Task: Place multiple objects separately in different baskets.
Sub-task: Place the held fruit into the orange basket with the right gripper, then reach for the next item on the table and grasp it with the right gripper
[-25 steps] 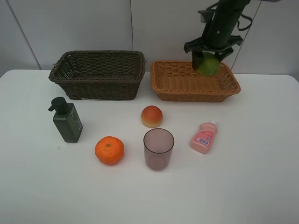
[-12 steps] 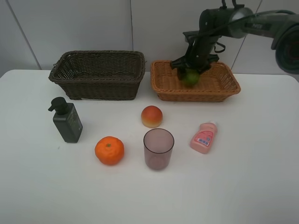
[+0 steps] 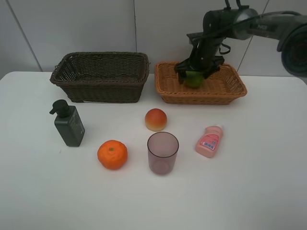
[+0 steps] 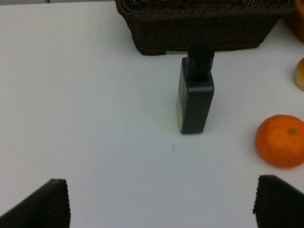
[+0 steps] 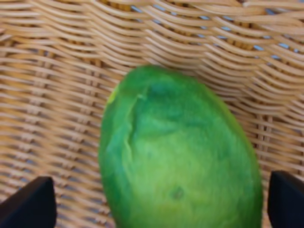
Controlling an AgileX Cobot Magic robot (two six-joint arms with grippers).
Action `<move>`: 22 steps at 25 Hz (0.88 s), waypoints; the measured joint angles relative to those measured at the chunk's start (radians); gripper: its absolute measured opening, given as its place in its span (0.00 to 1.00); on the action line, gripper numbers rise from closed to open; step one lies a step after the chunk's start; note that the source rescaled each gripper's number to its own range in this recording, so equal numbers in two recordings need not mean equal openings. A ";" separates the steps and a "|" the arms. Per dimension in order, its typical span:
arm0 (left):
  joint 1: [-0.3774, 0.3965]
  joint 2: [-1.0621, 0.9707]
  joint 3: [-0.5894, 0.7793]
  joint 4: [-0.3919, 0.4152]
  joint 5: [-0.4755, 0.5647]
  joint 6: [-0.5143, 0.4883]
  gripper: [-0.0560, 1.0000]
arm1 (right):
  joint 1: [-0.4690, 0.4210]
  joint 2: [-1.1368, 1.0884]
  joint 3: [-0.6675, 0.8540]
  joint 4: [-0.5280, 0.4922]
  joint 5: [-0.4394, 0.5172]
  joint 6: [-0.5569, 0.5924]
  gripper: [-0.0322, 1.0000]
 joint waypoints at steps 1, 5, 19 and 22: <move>0.000 0.000 0.000 0.000 0.000 0.000 1.00 | 0.006 -0.015 0.000 0.005 0.020 0.006 0.97; 0.000 0.000 0.000 0.000 0.000 0.000 1.00 | 0.045 -0.091 0.000 0.005 0.113 0.038 0.98; 0.000 0.000 0.000 0.000 0.000 0.000 1.00 | 0.226 -0.293 0.232 0.018 0.202 0.305 0.98; 0.000 0.000 0.000 0.000 0.000 0.000 1.00 | 0.263 -0.353 0.356 0.000 0.109 0.407 0.99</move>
